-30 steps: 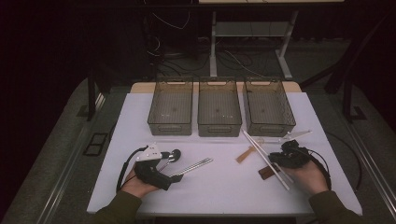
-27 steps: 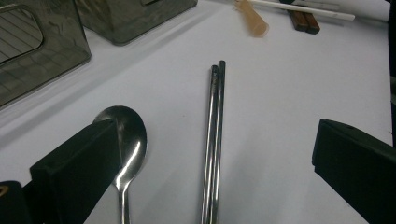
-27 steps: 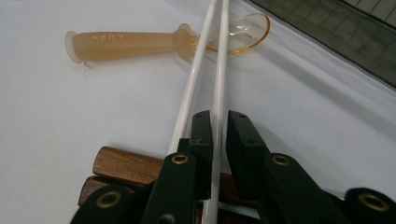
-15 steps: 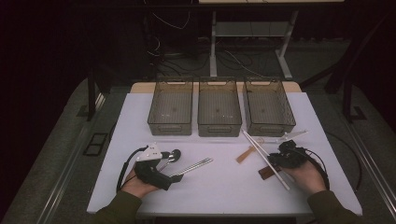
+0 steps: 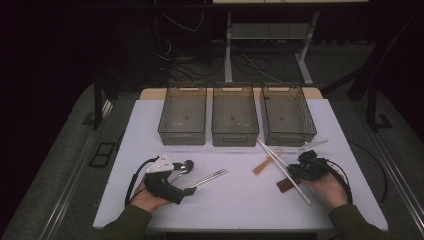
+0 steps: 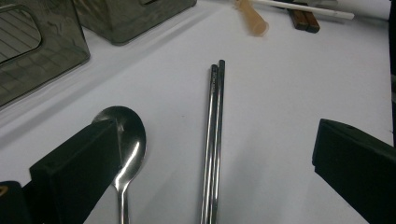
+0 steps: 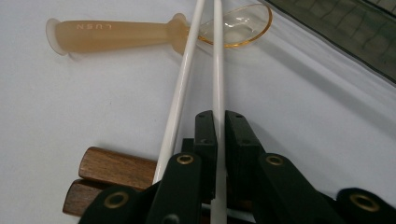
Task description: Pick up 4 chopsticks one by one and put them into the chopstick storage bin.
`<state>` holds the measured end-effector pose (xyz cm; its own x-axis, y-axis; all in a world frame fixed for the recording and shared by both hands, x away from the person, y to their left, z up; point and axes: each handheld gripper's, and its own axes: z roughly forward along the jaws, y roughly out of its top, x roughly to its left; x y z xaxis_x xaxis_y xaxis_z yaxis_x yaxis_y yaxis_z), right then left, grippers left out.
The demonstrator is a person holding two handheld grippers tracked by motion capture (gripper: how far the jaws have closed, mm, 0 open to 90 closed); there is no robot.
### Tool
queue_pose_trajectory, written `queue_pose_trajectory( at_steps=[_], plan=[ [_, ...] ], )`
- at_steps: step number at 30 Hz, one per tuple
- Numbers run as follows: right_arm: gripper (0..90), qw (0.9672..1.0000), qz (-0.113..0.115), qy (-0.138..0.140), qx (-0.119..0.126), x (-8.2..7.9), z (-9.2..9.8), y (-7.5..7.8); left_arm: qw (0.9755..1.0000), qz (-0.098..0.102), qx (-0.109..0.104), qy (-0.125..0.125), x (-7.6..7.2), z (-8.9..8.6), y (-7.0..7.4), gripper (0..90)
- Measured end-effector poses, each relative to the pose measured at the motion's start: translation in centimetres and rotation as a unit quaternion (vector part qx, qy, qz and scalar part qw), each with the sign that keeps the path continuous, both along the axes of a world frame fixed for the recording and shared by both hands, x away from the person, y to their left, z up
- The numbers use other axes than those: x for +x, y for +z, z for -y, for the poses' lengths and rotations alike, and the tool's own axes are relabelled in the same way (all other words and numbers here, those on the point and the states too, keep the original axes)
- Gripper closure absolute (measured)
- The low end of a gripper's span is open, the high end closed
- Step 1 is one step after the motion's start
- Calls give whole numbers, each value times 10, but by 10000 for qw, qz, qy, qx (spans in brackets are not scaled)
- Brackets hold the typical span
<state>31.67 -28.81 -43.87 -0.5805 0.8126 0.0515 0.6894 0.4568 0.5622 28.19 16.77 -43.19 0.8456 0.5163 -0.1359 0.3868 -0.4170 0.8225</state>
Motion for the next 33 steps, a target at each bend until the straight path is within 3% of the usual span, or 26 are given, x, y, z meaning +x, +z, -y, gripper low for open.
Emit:
queue_pose_trajectory(
  at_steps=[5,21,33],
  plan=[
    [846,10000,27,-12,-19,0,1,1,10000,2,4,4,0,0,0,0],
    [848,9995,-5,32,303,-3,16,10,10000,1,-34,-1,-1,0,0,0],
    [847,9970,212,100,740,-14,24,27,10000,-13,-52,-10,-1,0,0,0]
  ],
)
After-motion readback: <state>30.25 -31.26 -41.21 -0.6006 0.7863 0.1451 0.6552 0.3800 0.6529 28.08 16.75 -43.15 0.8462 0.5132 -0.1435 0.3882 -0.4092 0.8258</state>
